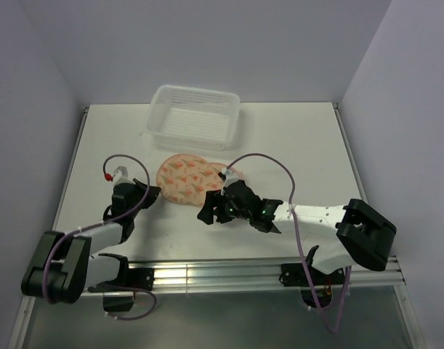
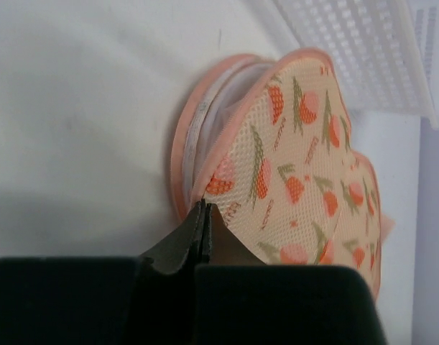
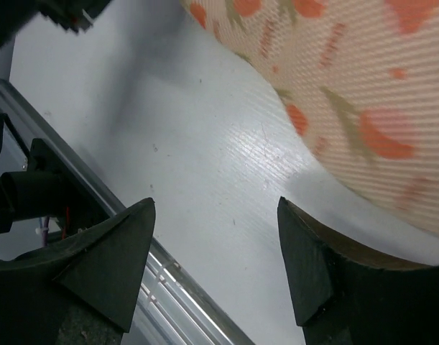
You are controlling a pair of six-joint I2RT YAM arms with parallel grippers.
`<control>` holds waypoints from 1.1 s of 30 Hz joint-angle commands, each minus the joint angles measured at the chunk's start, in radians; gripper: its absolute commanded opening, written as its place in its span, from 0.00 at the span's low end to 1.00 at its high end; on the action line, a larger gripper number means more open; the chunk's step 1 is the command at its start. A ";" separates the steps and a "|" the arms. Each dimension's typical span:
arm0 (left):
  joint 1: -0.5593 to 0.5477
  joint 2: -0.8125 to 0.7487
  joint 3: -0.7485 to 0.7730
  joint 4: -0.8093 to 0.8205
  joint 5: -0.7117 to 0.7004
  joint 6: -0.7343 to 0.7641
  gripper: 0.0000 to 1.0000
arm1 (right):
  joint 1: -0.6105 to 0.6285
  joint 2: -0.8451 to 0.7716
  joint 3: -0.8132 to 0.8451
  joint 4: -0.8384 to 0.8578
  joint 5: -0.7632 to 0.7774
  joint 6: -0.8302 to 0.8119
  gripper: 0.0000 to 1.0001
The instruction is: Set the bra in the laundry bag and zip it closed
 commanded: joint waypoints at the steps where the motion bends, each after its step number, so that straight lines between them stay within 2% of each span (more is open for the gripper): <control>1: -0.132 -0.135 -0.108 -0.048 -0.096 -0.187 0.00 | 0.013 -0.056 -0.001 -0.023 0.035 -0.004 0.77; 2: -0.227 -0.201 -0.131 -0.056 -0.157 -0.233 0.00 | 0.014 -0.072 -0.014 -0.031 0.034 -0.009 0.77; 3: -0.280 -0.233 -0.183 -0.054 -0.192 -0.340 0.00 | 0.016 -0.105 -0.041 -0.040 0.035 -0.011 0.79; 4: -0.335 -0.261 -0.202 -0.051 -0.228 -0.381 0.01 | 0.019 -0.124 -0.058 -0.060 0.034 -0.005 0.80; 5: -0.433 -0.291 -0.215 -0.072 -0.299 -0.410 0.12 | 0.019 -0.142 -0.076 -0.065 0.058 0.000 0.80; 7: -0.504 -0.380 -0.214 -0.147 -0.361 -0.455 0.36 | 0.020 -0.194 -0.142 -0.051 0.063 0.028 0.82; 8: -0.542 -0.414 -0.205 -0.233 -0.386 -0.450 0.55 | 0.020 -0.207 -0.162 -0.042 0.067 0.041 0.82; 10: -0.553 -0.502 -0.173 -0.319 -0.437 -0.410 0.67 | 0.022 -0.230 -0.208 -0.001 0.063 0.080 0.82; 11: -0.555 -0.551 -0.157 -0.423 -0.461 -0.396 0.71 | 0.022 -0.233 -0.219 0.019 0.054 0.095 0.82; 13: -0.553 -0.591 -0.127 -0.480 -0.521 -0.340 0.71 | 0.025 -0.236 -0.244 0.079 0.041 0.124 0.82; 16: -0.535 -0.591 -0.098 -0.490 -0.526 -0.251 0.71 | 0.037 -0.228 -0.241 0.099 0.043 0.137 0.82; 21: -0.484 -0.392 -0.044 -0.337 -0.414 -0.055 0.74 | 0.040 -0.204 -0.225 0.112 0.071 0.143 0.81; 27: -0.426 -0.148 -0.047 -0.114 -0.314 -0.036 0.75 | 0.042 -0.181 -0.208 0.142 0.072 0.160 0.81; 30: -0.424 -0.082 -0.071 -0.008 -0.299 -0.082 0.72 | 0.042 -0.172 -0.216 0.171 0.081 0.181 0.81; 31: -0.424 -0.073 -0.079 0.019 -0.297 -0.096 0.67 | 0.042 -0.172 -0.219 0.181 0.098 0.193 0.81; 33: -0.427 -0.057 -0.107 0.074 -0.294 -0.160 0.64 | 0.042 -0.159 -0.221 0.197 0.116 0.207 0.81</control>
